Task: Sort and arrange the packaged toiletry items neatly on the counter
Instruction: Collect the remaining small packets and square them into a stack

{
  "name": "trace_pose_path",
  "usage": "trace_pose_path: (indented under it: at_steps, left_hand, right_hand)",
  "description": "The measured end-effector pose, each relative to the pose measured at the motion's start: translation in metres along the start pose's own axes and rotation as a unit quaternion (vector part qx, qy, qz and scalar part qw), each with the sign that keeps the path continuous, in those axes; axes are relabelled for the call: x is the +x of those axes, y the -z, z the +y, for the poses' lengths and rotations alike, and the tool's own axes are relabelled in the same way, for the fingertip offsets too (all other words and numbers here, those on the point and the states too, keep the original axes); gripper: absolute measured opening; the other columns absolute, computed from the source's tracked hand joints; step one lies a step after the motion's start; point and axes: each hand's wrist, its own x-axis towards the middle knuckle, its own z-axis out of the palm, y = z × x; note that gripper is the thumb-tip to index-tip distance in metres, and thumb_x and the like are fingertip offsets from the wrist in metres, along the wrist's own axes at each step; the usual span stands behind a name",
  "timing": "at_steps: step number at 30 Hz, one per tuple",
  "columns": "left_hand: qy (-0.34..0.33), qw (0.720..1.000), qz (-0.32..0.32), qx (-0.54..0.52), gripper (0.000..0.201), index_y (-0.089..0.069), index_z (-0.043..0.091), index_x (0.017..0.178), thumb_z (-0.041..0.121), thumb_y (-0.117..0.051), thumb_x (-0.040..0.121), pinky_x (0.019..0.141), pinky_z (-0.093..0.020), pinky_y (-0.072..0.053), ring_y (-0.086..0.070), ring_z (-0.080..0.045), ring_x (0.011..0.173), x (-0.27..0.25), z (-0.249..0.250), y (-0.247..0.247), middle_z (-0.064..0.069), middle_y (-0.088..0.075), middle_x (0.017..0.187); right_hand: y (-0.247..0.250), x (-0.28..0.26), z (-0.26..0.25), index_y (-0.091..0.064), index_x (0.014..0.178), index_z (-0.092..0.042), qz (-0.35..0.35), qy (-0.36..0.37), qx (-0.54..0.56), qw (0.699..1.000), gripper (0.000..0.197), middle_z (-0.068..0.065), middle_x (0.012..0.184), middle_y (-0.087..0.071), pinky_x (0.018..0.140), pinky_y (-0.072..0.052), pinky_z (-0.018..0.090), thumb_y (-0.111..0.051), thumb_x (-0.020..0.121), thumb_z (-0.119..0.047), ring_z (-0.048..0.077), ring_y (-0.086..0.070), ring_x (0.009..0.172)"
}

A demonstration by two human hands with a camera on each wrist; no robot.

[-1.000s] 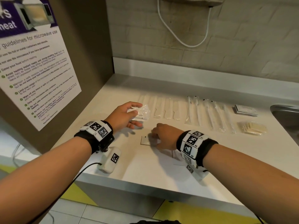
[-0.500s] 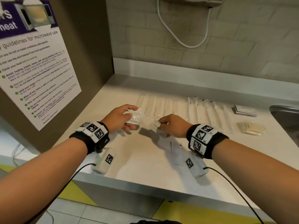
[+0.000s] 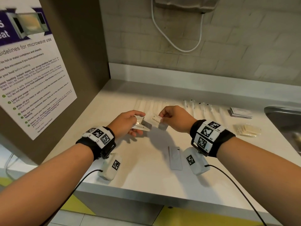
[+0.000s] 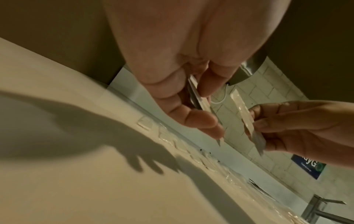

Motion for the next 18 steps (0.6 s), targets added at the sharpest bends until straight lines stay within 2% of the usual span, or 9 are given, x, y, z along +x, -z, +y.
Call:
trace_pose_path:
  at_steps: [1, 3, 5, 8, 10, 12, 15, 16, 18]
  left_hand:
    - [0.001, 1.000, 0.003, -0.005, 0.045, -0.064, 0.025, 0.112, -0.002, -0.033, 0.094, 0.057, -0.033, -0.059, -0.070, -0.024, 0.073, 0.000, 0.001, -0.001, -0.015, -0.069, 0.104]
    - [-0.005, 1.000, 0.010, -0.017, 0.047, -0.064, 0.022, 0.118, -0.004, -0.034, 0.092, 0.062, -0.035, -0.060, -0.071, -0.026, 0.076, 0.000, 0.002, -0.002, -0.014, -0.070, 0.105]
    - [-0.018, 0.999, 0.015, -0.028, 0.048, -0.062, 0.018, 0.122, -0.006, -0.034, 0.092, 0.069, -0.034, -0.060, -0.072, -0.026, 0.077, 0.001, 0.005, -0.002, -0.010, -0.068, 0.105]
    - [-0.034, 0.998, 0.018, -0.052, 0.049, -0.062, 0.016, 0.122, -0.008, -0.032, 0.091, 0.070, -0.031, -0.060, -0.073, -0.023, 0.074, 0.002, 0.010, -0.003, -0.006, -0.067, 0.104]
    - [-0.041, 0.998, 0.018, -0.054, 0.050, -0.061, 0.018, 0.122, -0.007, -0.030, 0.092, 0.068, -0.030, -0.060, -0.073, -0.022, 0.073, 0.001, 0.013, -0.004, -0.006, -0.066, 0.106]
    - [-0.043, 0.998, 0.013, -0.046, 0.051, -0.061, 0.021, 0.123, -0.005, -0.030, 0.092, 0.067, -0.030, -0.059, -0.073, -0.025, 0.075, 0.000, 0.016, -0.005, -0.005, -0.065, 0.109]
    - [-0.042, 0.998, 0.005, -0.036, 0.051, -0.061, 0.025, 0.123, -0.001, -0.029, 0.093, 0.070, -0.036, -0.059, -0.074, -0.030, 0.083, 0.000, 0.019, -0.006, -0.008, -0.066, 0.113]
    - [-0.040, 0.999, 0.003, -0.032, 0.049, -0.061, 0.026, 0.123, 0.001, -0.030, 0.094, 0.072, -0.038, -0.059, -0.075, -0.030, 0.084, -0.001, 0.020, -0.007, -0.008, -0.067, 0.112]
    - [-0.040, 0.999, -0.007, -0.023, 0.038, -0.059, 0.025, 0.126, 0.009, -0.036, 0.100, 0.072, -0.038, -0.061, -0.075, -0.030, 0.086, 0.000, 0.023, -0.011, -0.009, -0.068, 0.111]
  right_hand:
    - [0.000, 0.001, -0.002, -0.064, 0.091, -0.013, 0.009, -0.004, 0.010, 1.000, 0.011, 0.002, 0.088, -0.065, 0.068, -0.049, 0.026, -0.059, 0.087, -0.004, 0.018, -0.060, 0.078]
    - [0.000, 0.003, -0.006, -0.054, 0.093, -0.013, 0.021, -0.019, 0.059, 0.998, 0.015, 0.003, 0.087, -0.060, 0.069, -0.057, 0.037, -0.059, 0.086, -0.001, 0.023, -0.062, 0.070]
    - [-0.002, 0.003, -0.011, -0.047, 0.107, -0.011, 0.030, -0.028, 0.123, 0.992, 0.031, 0.004, 0.086, -0.057, 0.072, -0.061, 0.046, -0.061, 0.083, 0.004, 0.031, -0.067, 0.070]
    - [-0.005, 0.004, -0.018, -0.037, 0.131, -0.013, 0.047, -0.032, 0.182, 0.982, 0.063, 0.004, 0.087, -0.054, 0.071, -0.061, 0.049, -0.065, 0.078, 0.009, 0.036, -0.069, 0.082]
    - [-0.009, 0.005, -0.020, -0.034, 0.139, -0.019, 0.059, -0.034, 0.195, 0.978, 0.078, 0.004, 0.085, -0.051, 0.071, -0.061, 0.049, -0.067, 0.075, 0.011, 0.033, -0.067, 0.076]
    - [-0.012, 0.006, -0.020, -0.038, 0.138, -0.022, 0.067, -0.033, 0.184, 0.980, 0.078, 0.004, 0.083, -0.053, 0.070, -0.060, 0.051, -0.068, 0.073, 0.009, 0.030, -0.066, 0.069]
    - [-0.016, 0.005, -0.020, -0.053, 0.126, -0.019, 0.073, -0.036, 0.172, 0.982, 0.069, 0.006, 0.081, -0.061, 0.067, -0.060, 0.051, -0.075, 0.066, 0.006, 0.028, -0.067, 0.063]
    - [-0.016, 0.005, -0.020, -0.056, 0.121, -0.018, 0.075, -0.040, 0.171, 0.982, 0.064, 0.004, 0.079, -0.062, 0.067, -0.061, 0.048, -0.078, 0.065, 0.003, 0.025, -0.068, 0.062]
    - [-0.018, 0.004, -0.017, -0.060, 0.115, -0.017, 0.080, -0.040, 0.160, 0.983, 0.054, 0.000, 0.073, -0.064, 0.062, -0.062, 0.035, -0.083, 0.067, -0.009, 0.019, -0.067, 0.058]
